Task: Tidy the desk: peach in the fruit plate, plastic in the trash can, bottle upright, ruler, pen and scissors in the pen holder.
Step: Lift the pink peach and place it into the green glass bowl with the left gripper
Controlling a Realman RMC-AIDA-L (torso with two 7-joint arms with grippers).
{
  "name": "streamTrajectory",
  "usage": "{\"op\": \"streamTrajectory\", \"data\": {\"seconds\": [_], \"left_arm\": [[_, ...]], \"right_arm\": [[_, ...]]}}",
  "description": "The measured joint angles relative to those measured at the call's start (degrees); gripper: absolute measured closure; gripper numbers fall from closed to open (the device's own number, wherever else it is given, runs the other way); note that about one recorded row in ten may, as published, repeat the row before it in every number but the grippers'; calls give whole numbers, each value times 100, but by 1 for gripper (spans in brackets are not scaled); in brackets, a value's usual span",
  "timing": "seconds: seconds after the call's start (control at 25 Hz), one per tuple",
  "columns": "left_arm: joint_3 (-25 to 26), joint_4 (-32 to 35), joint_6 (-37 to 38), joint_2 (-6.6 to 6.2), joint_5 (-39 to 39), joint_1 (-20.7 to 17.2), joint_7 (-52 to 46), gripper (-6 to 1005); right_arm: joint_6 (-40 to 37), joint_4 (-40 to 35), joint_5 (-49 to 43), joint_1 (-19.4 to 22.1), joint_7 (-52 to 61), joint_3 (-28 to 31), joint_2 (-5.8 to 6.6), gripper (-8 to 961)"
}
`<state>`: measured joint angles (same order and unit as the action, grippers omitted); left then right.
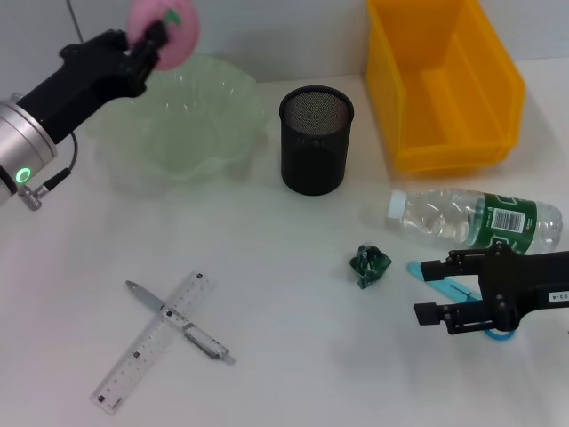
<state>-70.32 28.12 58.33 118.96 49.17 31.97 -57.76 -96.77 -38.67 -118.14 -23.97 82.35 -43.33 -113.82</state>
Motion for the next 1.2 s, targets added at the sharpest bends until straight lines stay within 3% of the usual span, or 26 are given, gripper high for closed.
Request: {"op": "streamTrajectory", "data": {"seconds": [0.2,0.32,0.64,1.2], "left_arm": [[-62,-1317,-236,22,-1239,627,2007,776],[-83,-1615,-509,22,-1404,799,2323,800],[-634,-1622,-1199,21,-1464,825,2312,865],[-656,-1628,-1186,21,-1502,790,2305,920]], "right_arm": [[0,-12,0,-16,-13,-3,-21,205],[0,-26,0,-25,-22,-9,-43,205],[0,-33,0,-67,-38,0,-52,205],[9,-35,-7,-179,-44,-36,-68,205]]}}
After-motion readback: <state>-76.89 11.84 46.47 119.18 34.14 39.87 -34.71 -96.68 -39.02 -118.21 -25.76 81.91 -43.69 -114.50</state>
